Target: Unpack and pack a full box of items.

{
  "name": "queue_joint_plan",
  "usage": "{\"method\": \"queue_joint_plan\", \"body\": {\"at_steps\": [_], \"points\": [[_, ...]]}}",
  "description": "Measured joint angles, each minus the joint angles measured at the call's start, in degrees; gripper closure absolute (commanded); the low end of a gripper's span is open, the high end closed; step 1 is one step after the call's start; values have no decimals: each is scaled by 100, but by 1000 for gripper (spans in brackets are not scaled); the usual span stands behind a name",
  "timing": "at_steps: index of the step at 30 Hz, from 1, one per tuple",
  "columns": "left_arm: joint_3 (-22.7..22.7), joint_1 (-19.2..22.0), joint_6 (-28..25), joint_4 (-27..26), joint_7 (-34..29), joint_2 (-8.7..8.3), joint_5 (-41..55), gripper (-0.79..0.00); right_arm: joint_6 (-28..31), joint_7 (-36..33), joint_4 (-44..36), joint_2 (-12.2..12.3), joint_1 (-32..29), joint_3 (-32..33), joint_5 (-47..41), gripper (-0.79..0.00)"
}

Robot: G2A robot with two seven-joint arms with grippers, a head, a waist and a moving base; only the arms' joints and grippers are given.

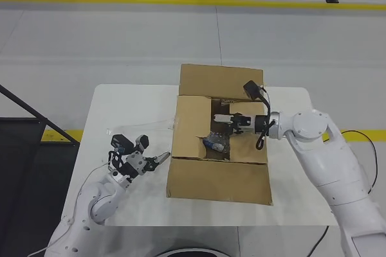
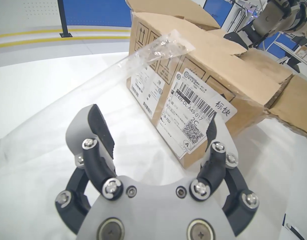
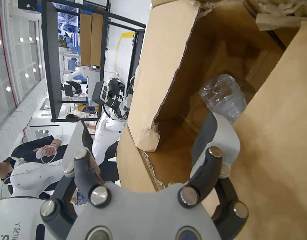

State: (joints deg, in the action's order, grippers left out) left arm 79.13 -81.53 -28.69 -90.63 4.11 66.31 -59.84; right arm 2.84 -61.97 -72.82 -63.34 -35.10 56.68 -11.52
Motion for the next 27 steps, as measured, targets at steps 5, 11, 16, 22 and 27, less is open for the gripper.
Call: {"method": "queue_joint_plan", "body": {"at_steps": [5, 11, 16, 22, 27], "points": [[-70, 1, -4, -24, 15, 8, -39, -785, -30, 22, 46, -43, 11, -82, -117, -785], [-154, 9, 1, -30, 37, 18, -94, -785, -53, 161, 144, -135, 99, -247, -277, -785], [-171, -6, -31, -44, 55, 17, -115, -785, -46, 217, 267, -232, 191, -416, -455, -785], [-184, -36, -36, -100, 90, 17, -137, -785, 48, 239, 460, -355, 291, -577, -786, -785], [-88, -79, 3, -121, 183, 7, -113, -785, 87, 405, 612, -465, 374, -708, -964, -785]]}}
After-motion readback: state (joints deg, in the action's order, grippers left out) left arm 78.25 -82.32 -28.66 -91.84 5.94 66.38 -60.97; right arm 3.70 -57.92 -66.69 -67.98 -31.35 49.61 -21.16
